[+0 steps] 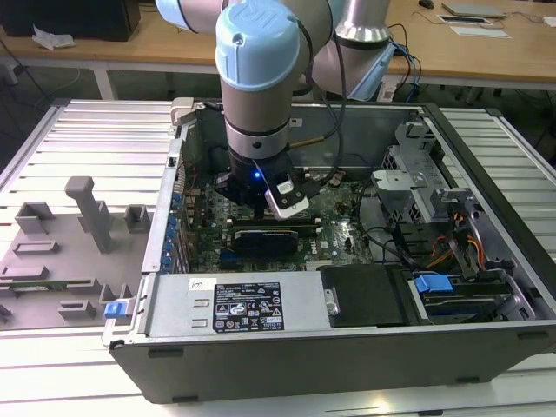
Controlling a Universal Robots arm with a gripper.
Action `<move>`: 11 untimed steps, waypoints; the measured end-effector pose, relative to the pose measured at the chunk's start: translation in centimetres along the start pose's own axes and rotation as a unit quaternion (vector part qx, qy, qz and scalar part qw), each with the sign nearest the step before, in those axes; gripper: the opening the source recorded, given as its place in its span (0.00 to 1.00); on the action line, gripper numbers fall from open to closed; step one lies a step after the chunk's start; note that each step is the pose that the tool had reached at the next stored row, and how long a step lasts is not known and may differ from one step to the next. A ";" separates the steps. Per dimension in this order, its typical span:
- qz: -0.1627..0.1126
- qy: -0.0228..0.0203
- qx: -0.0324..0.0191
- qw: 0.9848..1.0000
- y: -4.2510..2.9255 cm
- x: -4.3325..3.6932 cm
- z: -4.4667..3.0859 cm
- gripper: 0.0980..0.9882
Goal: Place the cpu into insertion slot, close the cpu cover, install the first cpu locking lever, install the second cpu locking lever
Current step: 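Install the second cpu locking lever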
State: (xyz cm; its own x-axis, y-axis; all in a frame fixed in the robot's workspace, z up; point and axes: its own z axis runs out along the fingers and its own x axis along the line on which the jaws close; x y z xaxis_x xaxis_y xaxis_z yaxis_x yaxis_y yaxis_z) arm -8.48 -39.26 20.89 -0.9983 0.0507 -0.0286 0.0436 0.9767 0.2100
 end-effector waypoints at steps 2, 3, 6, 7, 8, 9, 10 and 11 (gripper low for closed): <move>0.000 0.000 -0.002 1.000 -0.04 0.24 0.13 0.01; 0.000 0.000 -0.003 1.000 -0.05 0.32 0.17 0.01; 0.000 0.000 -0.007 1.000 -0.11 0.44 0.38 0.01; 0.000 0.000 -0.009 1.000 -0.13 0.54 0.48 0.01; 0.000 0.000 -0.009 1.000 -0.12 0.56 0.50 0.01; 0.000 0.000 -0.009 1.000 -0.08 0.61 0.53 0.01; 0.000 0.000 -0.010 1.000 -0.01 0.73 0.59 0.01; 0.000 0.000 -0.010 1.000 0.07 0.88 0.65 0.01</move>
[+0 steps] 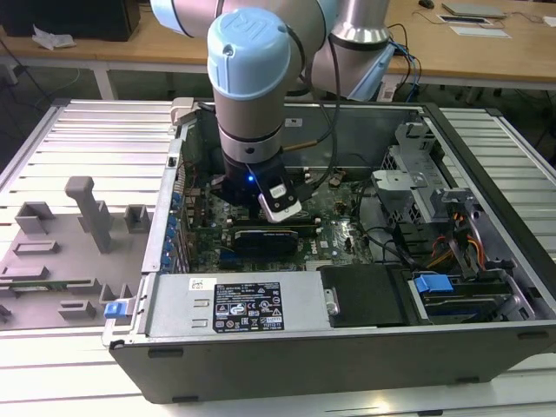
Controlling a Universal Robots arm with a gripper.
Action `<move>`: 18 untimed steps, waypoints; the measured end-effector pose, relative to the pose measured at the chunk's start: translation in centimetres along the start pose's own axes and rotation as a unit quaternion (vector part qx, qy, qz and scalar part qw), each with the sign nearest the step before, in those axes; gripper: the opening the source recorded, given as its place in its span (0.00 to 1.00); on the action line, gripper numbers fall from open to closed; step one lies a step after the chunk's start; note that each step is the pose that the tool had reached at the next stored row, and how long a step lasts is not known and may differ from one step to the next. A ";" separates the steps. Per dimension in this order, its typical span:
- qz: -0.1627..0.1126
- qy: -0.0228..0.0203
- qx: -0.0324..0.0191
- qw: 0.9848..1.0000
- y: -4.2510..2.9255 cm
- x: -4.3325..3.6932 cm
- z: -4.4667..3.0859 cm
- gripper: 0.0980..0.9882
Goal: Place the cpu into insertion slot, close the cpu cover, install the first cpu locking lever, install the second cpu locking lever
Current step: 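Install the second cpu locking lever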
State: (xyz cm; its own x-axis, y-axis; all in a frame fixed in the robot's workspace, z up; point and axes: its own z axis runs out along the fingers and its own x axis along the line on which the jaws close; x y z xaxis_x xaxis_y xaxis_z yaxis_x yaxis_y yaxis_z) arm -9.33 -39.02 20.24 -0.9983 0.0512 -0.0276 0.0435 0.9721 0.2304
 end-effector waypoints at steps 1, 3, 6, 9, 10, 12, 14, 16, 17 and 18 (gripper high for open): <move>0.000 0.000 0.000 1.000 0.03 0.03 0.03 0.01; 0.000 0.000 0.000 1.000 0.17 0.09 0.17 0.01; 0.000 0.001 0.000 1.000 0.40 0.11 0.46 0.01; 0.000 0.001 0.000 1.000 0.45 0.12 0.60 0.01; 0.000 0.001 0.000 1.000 0.46 0.12 0.60 0.01; 0.000 0.001 0.000 1.000 0.46 0.12 0.59 0.01; 0.000 0.001 0.001 1.000 0.65 0.09 -0.21 0.01; 0.000 0.001 0.006 1.000 0.82 0.09 -0.89 0.01; 0.000 0.000 0.015 1.000 0.87 0.06 -1.10 0.01; 0.000 0.000 0.026 1.000 0.89 0.05 -1.23 0.01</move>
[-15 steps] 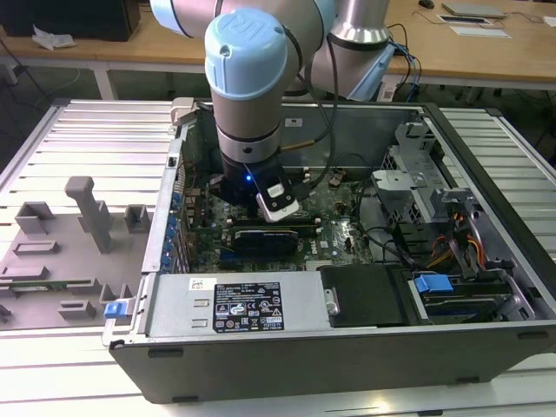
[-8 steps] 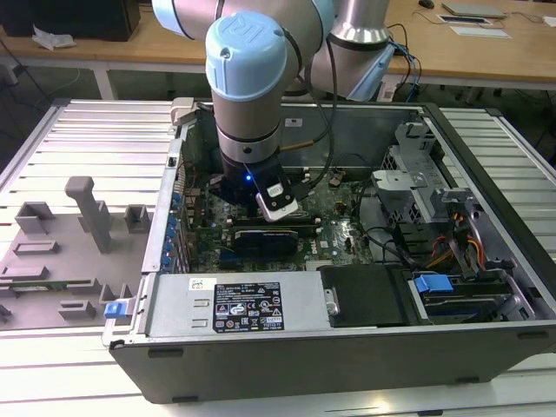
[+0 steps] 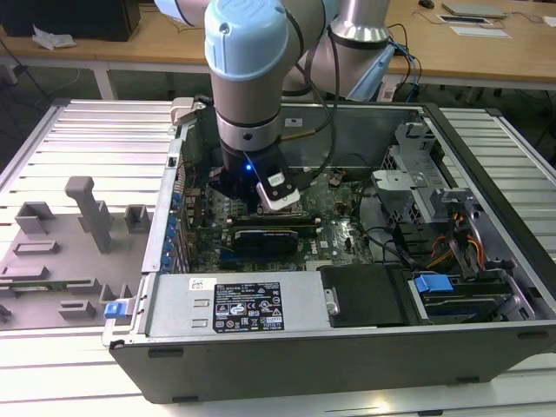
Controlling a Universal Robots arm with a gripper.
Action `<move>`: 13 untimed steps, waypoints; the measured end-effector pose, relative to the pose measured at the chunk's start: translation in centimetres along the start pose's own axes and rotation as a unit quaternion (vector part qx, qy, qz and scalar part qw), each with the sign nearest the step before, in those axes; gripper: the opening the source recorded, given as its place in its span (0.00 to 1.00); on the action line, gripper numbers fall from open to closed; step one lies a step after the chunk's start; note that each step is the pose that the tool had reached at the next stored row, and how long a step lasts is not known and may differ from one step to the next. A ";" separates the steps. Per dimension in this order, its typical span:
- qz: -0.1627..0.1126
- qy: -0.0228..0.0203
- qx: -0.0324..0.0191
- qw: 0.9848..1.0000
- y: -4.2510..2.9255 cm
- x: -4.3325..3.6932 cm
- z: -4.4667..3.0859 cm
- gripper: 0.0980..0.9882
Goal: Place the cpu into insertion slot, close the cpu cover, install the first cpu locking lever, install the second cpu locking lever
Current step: 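Install the second cpu locking lever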
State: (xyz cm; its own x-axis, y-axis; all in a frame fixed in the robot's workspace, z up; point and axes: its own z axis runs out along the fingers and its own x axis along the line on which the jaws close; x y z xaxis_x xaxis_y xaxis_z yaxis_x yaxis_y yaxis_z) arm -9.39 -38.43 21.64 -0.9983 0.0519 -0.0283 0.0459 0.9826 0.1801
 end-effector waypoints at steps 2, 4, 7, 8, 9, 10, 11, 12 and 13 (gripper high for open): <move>0.001 -0.001 0.008 1.000 0.01 -0.07 -0.05 0.01; 0.004 -0.001 0.008 1.000 0.05 -0.84 -0.02 0.01; 0.006 -0.001 0.008 1.000 0.10 -2.10 0.03 0.01; 0.007 -0.001 0.009 1.000 0.13 -2.64 0.05 0.01; 0.008 0.000 0.011 1.000 0.16 -3.32 0.08 0.01; 0.008 0.000 0.014 1.000 0.20 -4.07 0.11 0.01; 0.009 0.000 0.017 1.000 0.30 -4.27 0.13 0.01; 0.009 0.000 0.020 1.000 0.51 -4.28 0.16 0.01; 0.008 0.000 0.024 1.000 0.86 -4.27 0.23 0.01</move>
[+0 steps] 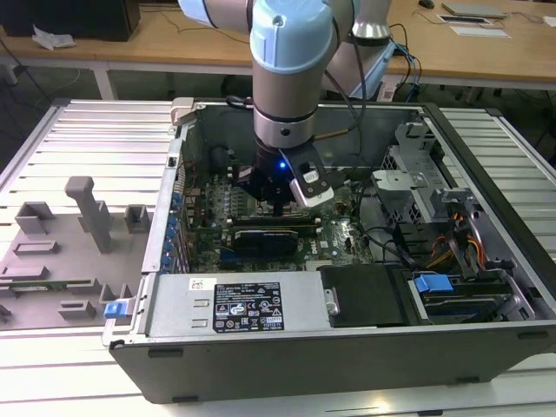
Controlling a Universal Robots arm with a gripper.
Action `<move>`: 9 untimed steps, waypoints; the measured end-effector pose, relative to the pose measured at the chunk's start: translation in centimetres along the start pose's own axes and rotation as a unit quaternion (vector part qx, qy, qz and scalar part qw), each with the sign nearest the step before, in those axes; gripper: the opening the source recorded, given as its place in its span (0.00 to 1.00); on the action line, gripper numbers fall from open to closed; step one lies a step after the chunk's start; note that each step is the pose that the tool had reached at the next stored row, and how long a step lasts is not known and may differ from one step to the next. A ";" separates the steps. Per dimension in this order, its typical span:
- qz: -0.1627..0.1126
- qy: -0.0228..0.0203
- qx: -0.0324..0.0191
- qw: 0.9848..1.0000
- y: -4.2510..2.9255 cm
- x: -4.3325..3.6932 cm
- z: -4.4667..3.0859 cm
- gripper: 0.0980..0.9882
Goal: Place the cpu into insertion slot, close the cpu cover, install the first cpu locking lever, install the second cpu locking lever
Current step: 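Install the second cpu locking lever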
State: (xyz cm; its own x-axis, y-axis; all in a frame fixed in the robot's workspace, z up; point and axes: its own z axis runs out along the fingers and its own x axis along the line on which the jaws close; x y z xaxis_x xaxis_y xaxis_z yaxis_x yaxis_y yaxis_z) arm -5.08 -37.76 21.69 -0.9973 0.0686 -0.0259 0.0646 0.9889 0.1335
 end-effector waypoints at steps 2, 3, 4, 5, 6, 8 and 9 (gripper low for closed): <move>0.000 0.000 0.005 1.000 0.60 0.04 0.08 0.01; 0.000 0.000 0.006 1.000 0.94 0.06 0.12 0.01; 0.000 0.000 0.006 1.000 1.33 0.09 0.18 0.01; 0.000 0.000 0.006 1.000 1.64 0.11 0.22 0.01; 0.000 0.000 0.006 1.000 2.10 0.15 0.28 0.01; 0.000 0.000 0.006 1.000 2.77 0.19 0.37 0.01; 0.000 0.000 0.006 1.000 2.95 0.20 0.39 0.01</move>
State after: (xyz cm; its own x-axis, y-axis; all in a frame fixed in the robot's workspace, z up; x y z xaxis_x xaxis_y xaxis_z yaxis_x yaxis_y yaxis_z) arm -5.08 -34.78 21.69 -0.9973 0.0682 -0.0269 0.0645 0.9906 0.1207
